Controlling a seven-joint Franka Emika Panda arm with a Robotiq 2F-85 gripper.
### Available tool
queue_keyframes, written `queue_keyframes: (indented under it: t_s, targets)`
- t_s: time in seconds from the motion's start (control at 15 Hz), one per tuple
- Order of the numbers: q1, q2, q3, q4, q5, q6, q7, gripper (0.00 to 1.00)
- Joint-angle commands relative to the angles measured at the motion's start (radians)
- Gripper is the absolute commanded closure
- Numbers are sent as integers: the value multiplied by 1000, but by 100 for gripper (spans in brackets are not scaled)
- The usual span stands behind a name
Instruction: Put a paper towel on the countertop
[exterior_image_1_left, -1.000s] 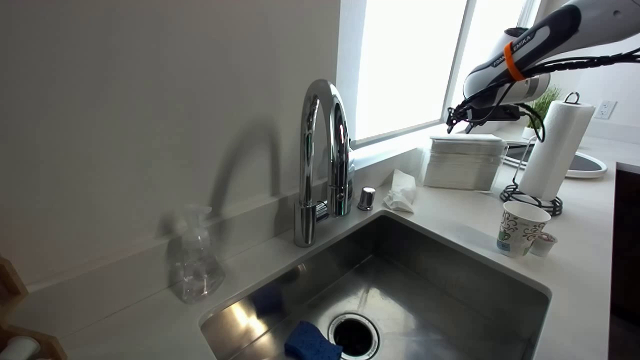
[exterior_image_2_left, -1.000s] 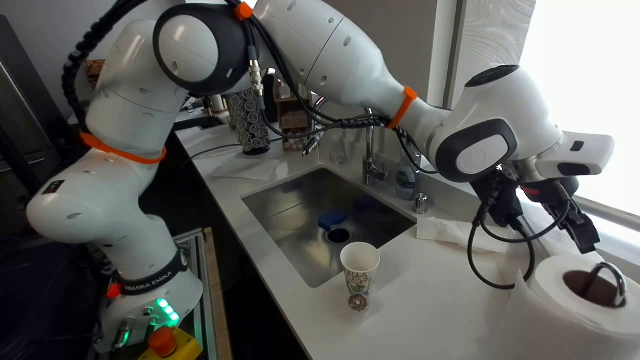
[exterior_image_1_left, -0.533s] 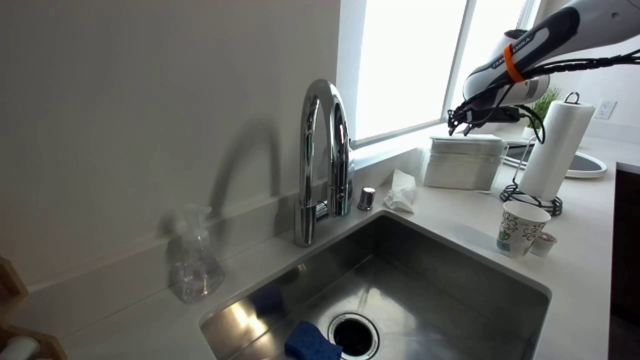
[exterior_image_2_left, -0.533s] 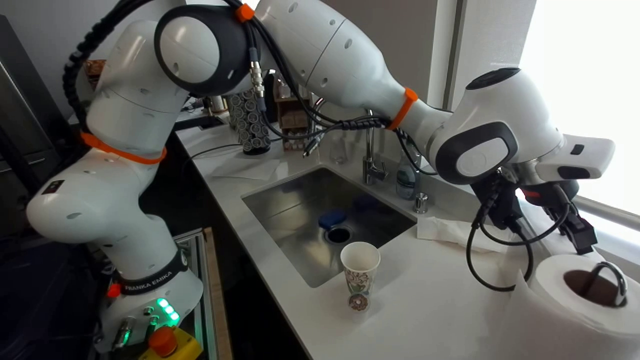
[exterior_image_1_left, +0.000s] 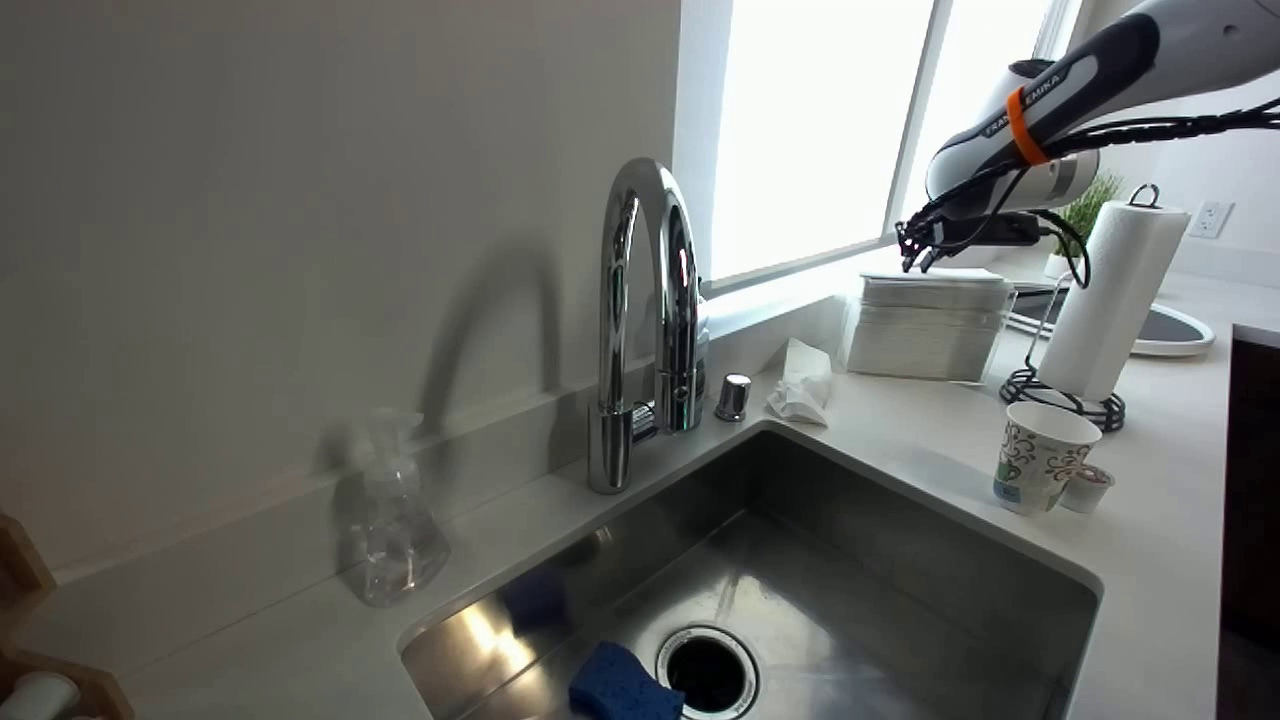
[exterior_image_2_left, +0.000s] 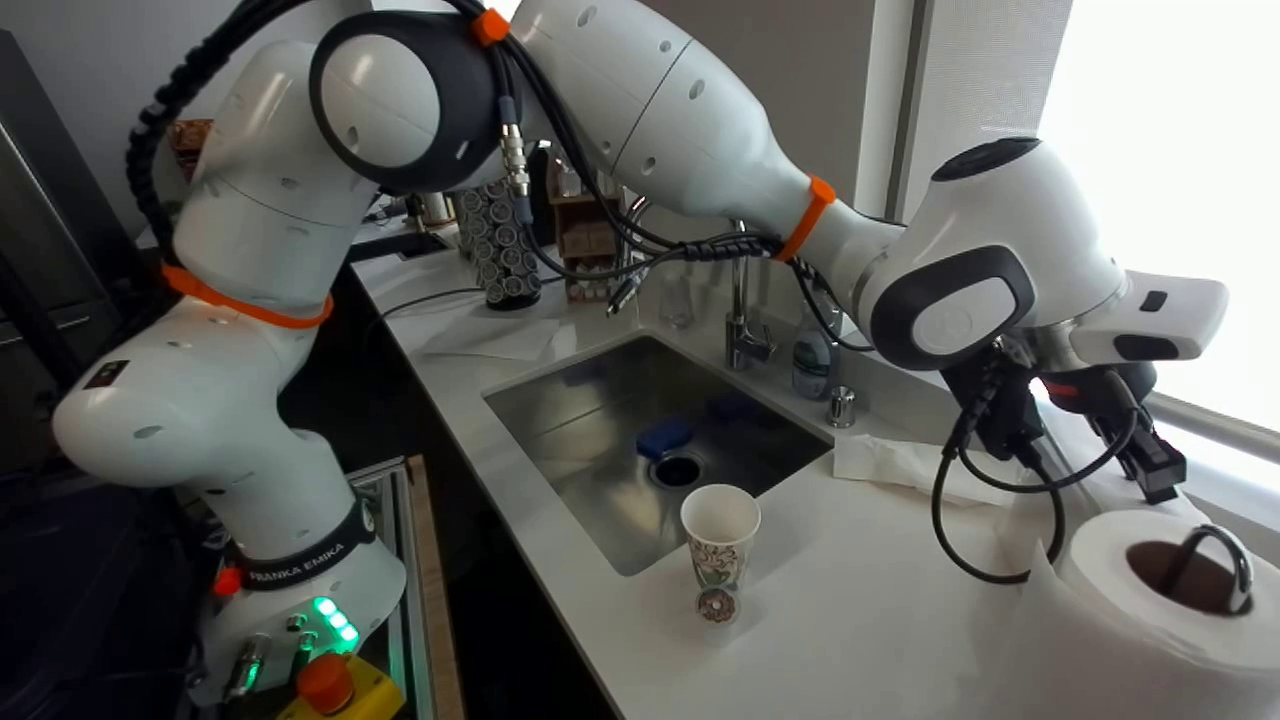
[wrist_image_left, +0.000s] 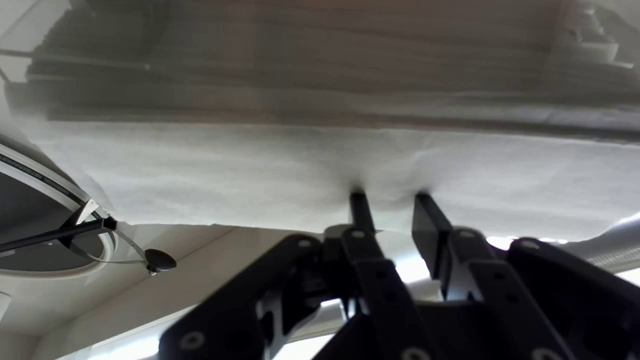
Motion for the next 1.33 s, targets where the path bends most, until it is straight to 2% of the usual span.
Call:
queue_keyframes:
  t_s: [0.0,0.07,0.13,0.2,0.47,0.53,0.6,0.67,0.73,0.87,0.93,1.27]
  targets:
    - [-7,22,8,23,21,-3,-1,83]
    - [-6,22,8,23,20,-3,-1,81]
    - [-7,22,9,24,21,-4,-2,83]
    - [-7,22,9,24,21,-4,-2,89]
    - [-2,18,-12,34,18,-4,21,83]
    - [4,18,-35,44,12,-10,43,86]
    - [3,16,-43,54,12,-18,54,85]
    - [0,21,-58,72,11,-21,67,77]
    - [-8,24,-57,82,15,-20,68,76]
    - [-19,33,-53,99,18,-18,65,67]
    - [-19,38,-56,100,16,-18,67,70]
    - [-31,54,-34,105,21,-30,49,66]
